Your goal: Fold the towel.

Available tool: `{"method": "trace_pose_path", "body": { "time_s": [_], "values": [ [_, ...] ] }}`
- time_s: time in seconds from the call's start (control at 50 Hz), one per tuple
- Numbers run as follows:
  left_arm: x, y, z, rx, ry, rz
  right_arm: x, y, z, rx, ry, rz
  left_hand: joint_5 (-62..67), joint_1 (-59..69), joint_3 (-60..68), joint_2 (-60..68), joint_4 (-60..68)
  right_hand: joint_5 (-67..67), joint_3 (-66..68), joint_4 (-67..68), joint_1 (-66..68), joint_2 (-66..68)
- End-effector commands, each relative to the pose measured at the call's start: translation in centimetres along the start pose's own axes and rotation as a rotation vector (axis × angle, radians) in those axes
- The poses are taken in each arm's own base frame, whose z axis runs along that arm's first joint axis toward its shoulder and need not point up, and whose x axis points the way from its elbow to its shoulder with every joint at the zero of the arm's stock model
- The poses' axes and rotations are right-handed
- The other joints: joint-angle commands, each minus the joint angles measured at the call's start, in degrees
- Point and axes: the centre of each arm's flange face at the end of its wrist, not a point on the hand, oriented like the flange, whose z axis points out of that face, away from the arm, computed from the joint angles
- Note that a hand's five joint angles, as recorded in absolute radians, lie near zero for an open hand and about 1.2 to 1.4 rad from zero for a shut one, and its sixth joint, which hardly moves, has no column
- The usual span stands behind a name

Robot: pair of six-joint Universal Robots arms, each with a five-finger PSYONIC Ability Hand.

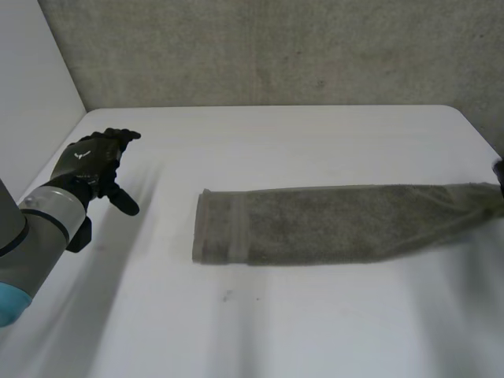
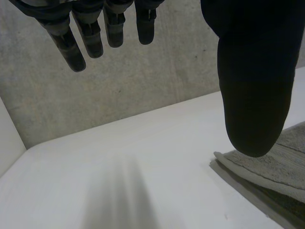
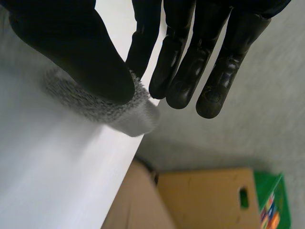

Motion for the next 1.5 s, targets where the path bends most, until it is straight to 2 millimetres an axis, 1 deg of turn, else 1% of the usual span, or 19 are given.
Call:
{"method": "trace_pose_path", "body": {
  "time_s": [0.02,0.12,0.18,0.22,0.24,0.34,0.44,0.48,0.52,0.54,0.56,0.68,0.76,0.8,0.96,1.06,1.1,1.36,1.5],
  "values": [
    [0.0,-0.3,-0.3,0.009,-0.004,0.000,-1.4,-9.9,-4.5,0.330,-0.071,0.163,-1.6,-0.3,0.5,0.5,0.4,13.9,12.1,11.6,25.4,12.9],
    [-0.1,-0.4,-0.3,0.012,-0.011,-0.001,-7.3,-17.4,-11.2,0.649,-0.321,0.206,-1.6,-0.3,0.5,0.5,0.4,13.9,12.1,11.6,25.4,12.9],
    [-0.1,-0.7,-0.5,0.024,-0.014,-0.006,-9.4,-18.7,-13.0,0.723,-0.391,0.203,-1.6,-0.3,0.5,0.5,0.4,13.9,12.1,11.6,25.4,12.9],
    [0.0,-0.8,-0.8,0.027,-0.010,-0.008,-13.7,-20.7,-16.9,0.849,-0.515,0.171,-1.6,-0.3,0.5,0.5,0.4,13.9,12.1,11.6,25.4,12.9],
    [0.0,-0.8,-0.8,0.027,-0.009,-0.008,-13.8,-20.7,-16.9,0.850,-0.516,0.171,-1.6,-0.3,0.5,0.5,0.4,13.9,12.1,11.6,25.4,12.9],
    [0.1,-1.3,-1.0,0.049,-0.008,-0.008,-21.2,-20.4,-21.0,0.907,-0.719,0.113,-1.6,-0.3,0.5,0.5,0.4,13.9,12.1,11.6,25.4,12.9],
    [0.4,-1.4,-1.0,0.061,0.002,-0.006,-24.9,-19.0,-22.7,0.881,-0.815,0.071,-1.6,-0.3,0.5,0.5,0.4,13.9,12.1,11.6,25.4,12.9],
    [0.5,-1.6,-1.0,0.067,0.006,-0.005,-25.2,-18.8,-22.9,0.873,-0.827,0.067,-1.6,-0.3,0.5,0.5,0.4,13.9,12.1,11.6,25.4,12.9],
    [0.5,-1.7,-0.9,0.070,0.006,-0.004,-24.6,-18.9,-22.8,0.854,-0.813,0.077,-1.6,-0.3,0.5,0.5,0.4,-34.6,-36.4,-36.9,-23.1,-35.5],
    [0.5,-1.6,-0.7,0.068,0.006,-0.005,-24.6,-18.9,-22.8,0.854,-0.813,0.077,-1.6,-0.3,0.5,0.5,0.4,-34.8,-36.7,-37.1,-23.3,-35.8],
    [0.5,-1.9,-0.5,0.085,0.010,-0.003,-23.7,-19.3,-22.9,0.853,-0.799,0.096,-1.6,-0.3,0.5,0.5,0.4,-52.0,-53.8,-54.2,-40.5,-52.9],
    [1.5,-1.9,0.7,0.135,0.041,0.006,-17.7,-20.1,-20.8,0.761,-0.720,0.287,-1.6,-0.3,0.5,0.5,0.4,-56.1,-57.9,-58.4,-44.6,-57.1],
    [4.6,-0.9,1.7,0.141,0.128,0.023,-11.5,-17.1,-16.2,0.547,-0.661,0.569,-1.6,-0.3,0.5,0.5,0.4,-56.1,-57.9,-58.4,-44.6,-57.1],
    [5.6,-0.2,2.0,0.126,0.152,0.027,-10.9,-15.8,-15.5,0.485,-0.663,0.614,-1.6,-0.3,0.5,0.5,0.4,-56.1,-57.9,-58.4,-44.6,-57.1],
    [11.0,5.8,3.1,-0.007,0.290,0.061,-10.6,-8.6,-12.5,0.241,-0.624,0.606,-1.6,-0.3,0.5,0.5,0.4,-56.1,-57.9,-58.4,-44.6,-57.1],
    [11.4,8.3,3.5,-0.059,0.271,0.110,-11.4,-6.1,-11.8,0.198,-0.630,0.553,-1.6,-0.3,0.5,0.5,0.4,-55.7,-57.5,-57.9,-44.2,-56.6],
    [11.3,8.9,3.5,-0.067,0.250,0.142,-12.1,-5.0,-11.1,0.197,-0.637,0.549,-1.6,-0.3,0.5,0.5,0.4,-42.3,-44.1,-44.6,-30.8,-43.2],
    [13.0,9.8,1.0,-0.072,0.214,0.307,-12.9,-5.0,-10.7,0.214,-0.654,0.608,-1.6,-0.3,0.5,0.5,0.4,-27.8,-29.6,-30.0,-16.3,-28.7],
    [13.7,7.3,-0.2,-0.006,0.218,0.296,-12.9,-5.2,-9.8,0.227,-0.627,0.712,-1.6,-0.3,0.5,0.5,0.4,-15.1,-17.0,-17.4,-3.7,-16.1]
  ]
}}
